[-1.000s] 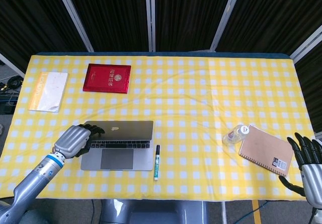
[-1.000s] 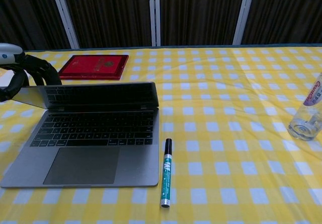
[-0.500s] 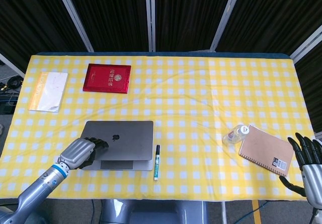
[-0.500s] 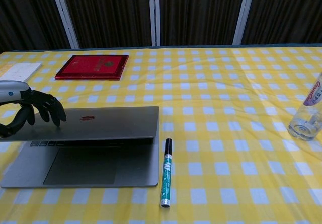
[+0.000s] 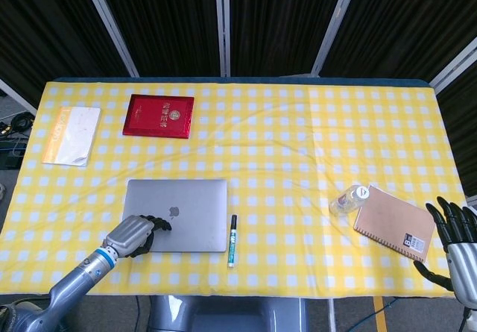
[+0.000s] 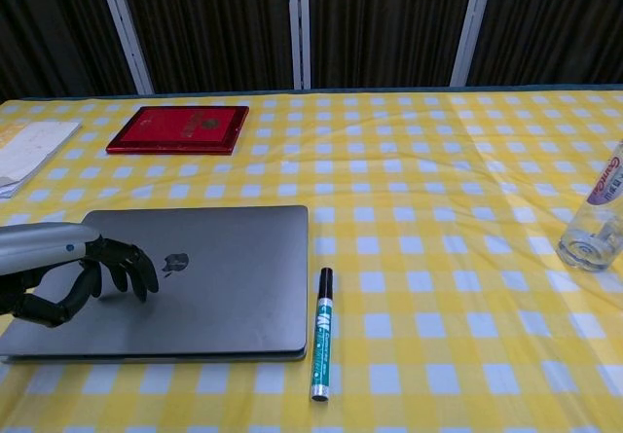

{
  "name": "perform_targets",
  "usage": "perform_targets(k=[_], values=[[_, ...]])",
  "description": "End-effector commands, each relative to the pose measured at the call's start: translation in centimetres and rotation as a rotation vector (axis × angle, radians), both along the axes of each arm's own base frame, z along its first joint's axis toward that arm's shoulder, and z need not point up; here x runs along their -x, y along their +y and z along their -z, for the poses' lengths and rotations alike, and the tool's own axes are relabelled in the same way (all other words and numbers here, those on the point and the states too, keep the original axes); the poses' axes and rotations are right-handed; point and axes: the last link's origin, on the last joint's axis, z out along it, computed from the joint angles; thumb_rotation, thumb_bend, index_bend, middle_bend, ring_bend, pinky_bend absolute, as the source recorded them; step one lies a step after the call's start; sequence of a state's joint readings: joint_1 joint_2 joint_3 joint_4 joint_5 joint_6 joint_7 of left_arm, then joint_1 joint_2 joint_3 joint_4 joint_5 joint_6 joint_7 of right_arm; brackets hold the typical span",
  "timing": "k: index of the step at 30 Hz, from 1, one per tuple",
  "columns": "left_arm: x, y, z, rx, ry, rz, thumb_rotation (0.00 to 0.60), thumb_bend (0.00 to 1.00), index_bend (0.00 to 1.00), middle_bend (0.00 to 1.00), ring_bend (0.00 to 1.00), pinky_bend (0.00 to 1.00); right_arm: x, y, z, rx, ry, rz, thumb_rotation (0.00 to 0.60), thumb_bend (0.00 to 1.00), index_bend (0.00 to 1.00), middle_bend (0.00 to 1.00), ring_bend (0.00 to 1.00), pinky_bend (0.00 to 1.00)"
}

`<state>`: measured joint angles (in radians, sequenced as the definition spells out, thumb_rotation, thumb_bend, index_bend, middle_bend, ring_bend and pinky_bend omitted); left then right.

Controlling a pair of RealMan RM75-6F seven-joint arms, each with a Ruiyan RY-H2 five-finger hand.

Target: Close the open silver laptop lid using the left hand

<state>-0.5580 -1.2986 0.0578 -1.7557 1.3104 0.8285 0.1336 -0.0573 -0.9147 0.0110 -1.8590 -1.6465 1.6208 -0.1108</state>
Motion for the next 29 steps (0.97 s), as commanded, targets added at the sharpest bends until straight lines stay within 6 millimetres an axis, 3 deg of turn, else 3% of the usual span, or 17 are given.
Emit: perform_targets(k=[1,5,10,13,14,15,17,19,20,23,29], values=[[0.0,-0.2,0.7,0.014,-0.006,-0.003,0.600,1.00,0.27,0.27,0.26,0.32,0.0,0.0,0.0,0.000,0.001,0.000,0.600,0.00,0.00,0.00,0.00,0.00],[-0.9,0.0,-0.1,-0.029,-0.074,0.009,0.600,1.00,0.29,0.28,0.26,0.32,0.0,0.0,-0.1,0.003,-0.004,0.000,0.600,0.00,0.00,0.00,0.00,0.00],[-2.8,0.3,-3.3,-0.187,-0.227,0.094,0.600,1.00,0.32,0.28,0.27,0.31,0.1,0.0,-0.2,0.004,-0.009,0.001,0.600,0.00,0.00,0.00,0.00,0.00],[-2.9,0.2,-5.2,-0.283,-0.248,0.130,0.600,0.99,0.29,0.22,0.20,0.17,0.0,0.1,-0.2,0.002,-0.010,-0.002,0.600,0.00,0.00,0.00,0.00,0.00],[-2.8,0.1,-6.1,-0.333,-0.239,0.140,0.600,0.95,0.27,0.19,0.16,0.11,-0.1,0.1,-0.2,0.001,-0.010,-0.005,0.600,0.00,0.00,0.00,0.00,0.00],[-2.6,0.0,-6.8,-0.385,-0.223,0.146,0.600,0.81,0.23,0.13,0.08,0.05,-0.1,0.1,-0.2,0.001,-0.009,-0.007,0.600,0.00,0.00,0.00,0.00,0.00],[-1.7,-0.5,-8.8,-0.581,-0.152,0.158,0.600,0.36,0.15,0.02,0.00,0.00,-0.2,0.2,-0.2,0.006,-0.003,-0.009,0.600,0.00,0.00,0.00,0.00,0.00],[-1.0,-2.0,-9.3,-0.713,-0.093,0.143,0.600,0.10,0.09,0.00,0.00,0.00,-0.2,0.2,-0.2,0.010,0.000,-0.007,0.600,0.00,0.00,0.00,0.00,0.00],[-0.8,-2.6,-9.3,-0.745,-0.075,0.130,0.600,0.03,0.05,0.00,0.00,0.00,-0.2,0.2,-0.2,0.011,0.000,-0.006,0.600,0.00,0.00,0.00,0.00,0.00],[0.1,-4.1,-9.6,-0.791,-0.045,0.076,0.600,0.00,0.00,0.00,0.00,0.00,-0.1,0.1,-0.2,0.010,0.002,-0.005,0.600,0.00,0.00,0.00,0.00,0.00],[1.8,-6.0,-10.2,-0.761,0.094,-0.046,0.600,0.00,0.00,0.00,0.00,0.00,0.0,0.1,-0.1,0.011,0.002,0.000,0.600,0.00,0.00,0.00,0.00,0.00]])
